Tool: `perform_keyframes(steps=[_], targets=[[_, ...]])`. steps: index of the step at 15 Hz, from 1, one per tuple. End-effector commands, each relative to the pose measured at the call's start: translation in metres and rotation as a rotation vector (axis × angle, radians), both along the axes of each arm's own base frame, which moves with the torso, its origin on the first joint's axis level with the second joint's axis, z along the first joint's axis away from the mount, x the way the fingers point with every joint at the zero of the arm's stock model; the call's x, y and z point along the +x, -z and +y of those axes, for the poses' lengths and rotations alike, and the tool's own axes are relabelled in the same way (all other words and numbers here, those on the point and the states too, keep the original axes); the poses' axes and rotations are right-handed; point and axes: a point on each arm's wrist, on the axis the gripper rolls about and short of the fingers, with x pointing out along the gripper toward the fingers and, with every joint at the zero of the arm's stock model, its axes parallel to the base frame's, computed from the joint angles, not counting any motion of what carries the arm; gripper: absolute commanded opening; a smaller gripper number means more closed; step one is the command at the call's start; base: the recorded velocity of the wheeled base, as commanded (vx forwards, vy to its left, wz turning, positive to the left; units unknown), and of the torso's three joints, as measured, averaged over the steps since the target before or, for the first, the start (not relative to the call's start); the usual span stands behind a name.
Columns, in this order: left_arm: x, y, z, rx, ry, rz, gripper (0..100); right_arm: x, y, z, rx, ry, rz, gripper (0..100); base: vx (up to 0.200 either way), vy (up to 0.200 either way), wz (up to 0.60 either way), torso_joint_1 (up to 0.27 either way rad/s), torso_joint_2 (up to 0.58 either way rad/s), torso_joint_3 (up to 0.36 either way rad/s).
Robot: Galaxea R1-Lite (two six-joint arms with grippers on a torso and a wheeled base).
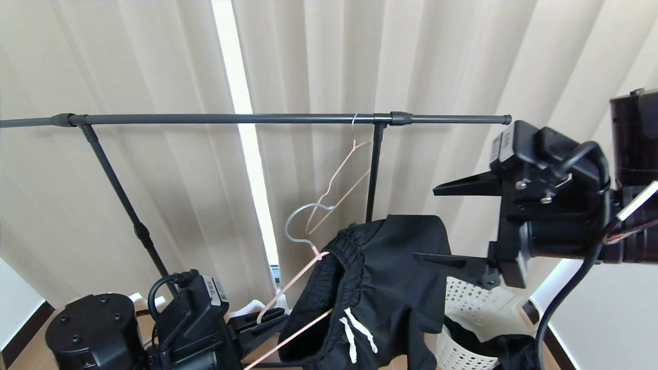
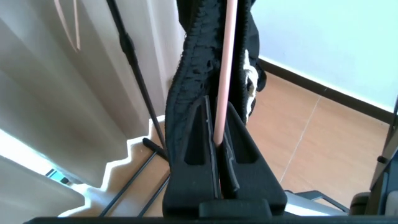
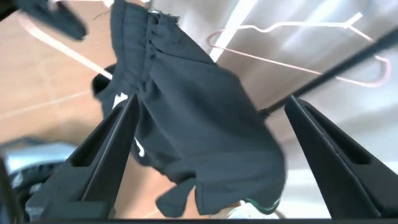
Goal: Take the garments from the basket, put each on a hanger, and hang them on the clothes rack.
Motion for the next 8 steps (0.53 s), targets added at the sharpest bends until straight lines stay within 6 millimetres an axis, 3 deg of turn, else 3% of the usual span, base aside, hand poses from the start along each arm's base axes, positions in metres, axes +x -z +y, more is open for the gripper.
perform_keyframes(steps=[1,5,8], targets=[[-0.001,0.0,0.0,0.001,0.016,0.0,0,0.021,-0.017,-0.022,-0.007,-0.027,0.0,100,0.0,0.0,0.0,0.0,0.0,0.0],[-0.006,0.002,-0.002,0.018,0.078,-0.009,0,0.047,-0.01,-0.014,-0.07,-0.174,0.101,100,0.0,0.0,0.0,0.0,0.0,0.0],[-0.007,0.002,-0.002,0.014,0.115,-0.009,0,0.063,-0.011,-0.004,-0.126,-0.388,0.207,100,0.0,0.0,0.0,0.0,0.0,0.0]])
